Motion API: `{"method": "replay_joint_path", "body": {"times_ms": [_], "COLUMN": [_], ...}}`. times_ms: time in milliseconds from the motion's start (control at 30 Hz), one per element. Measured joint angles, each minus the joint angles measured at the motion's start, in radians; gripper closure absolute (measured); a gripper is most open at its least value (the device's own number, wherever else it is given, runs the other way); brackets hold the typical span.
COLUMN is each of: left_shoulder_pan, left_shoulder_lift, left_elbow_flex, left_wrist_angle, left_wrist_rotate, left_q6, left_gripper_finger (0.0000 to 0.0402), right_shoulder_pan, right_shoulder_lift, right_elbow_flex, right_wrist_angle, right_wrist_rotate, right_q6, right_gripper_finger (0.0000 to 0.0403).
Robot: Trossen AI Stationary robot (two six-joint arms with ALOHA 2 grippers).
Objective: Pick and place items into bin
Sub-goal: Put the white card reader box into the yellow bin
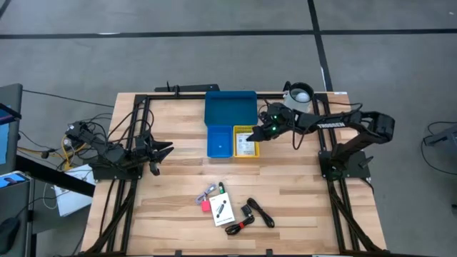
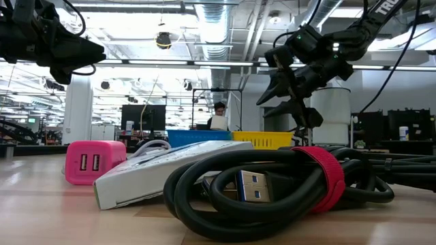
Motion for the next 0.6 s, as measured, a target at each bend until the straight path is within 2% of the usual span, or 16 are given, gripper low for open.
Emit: {"method": "replay_joint_path", "body": {"times_ms": [333,600], "left_shoulder_pan": [0.0,0.0], "left_shoulder_lift": [0.0,0.0], "left_elbow_flex": [0.0,0.0], "left_wrist_angle": [0.0,0.0], "left_wrist_rotate": [0.0,0.0], "left_q6": [0.0,0.0], "left_gripper_finger": [0.0307,0.0307], "right_shoulder_pan": [0.168,0.345], "right_shoulder_lift": [0.0,0.0], "right_elbow_flex": [0.0,0.0], "right_wrist_angle": [0.001,0.021], "right_wrist_rotate": [0.005,0.123], "right_q6": [0.015,0.116], "right_gripper_finger": [0.0268,0.0263]}}
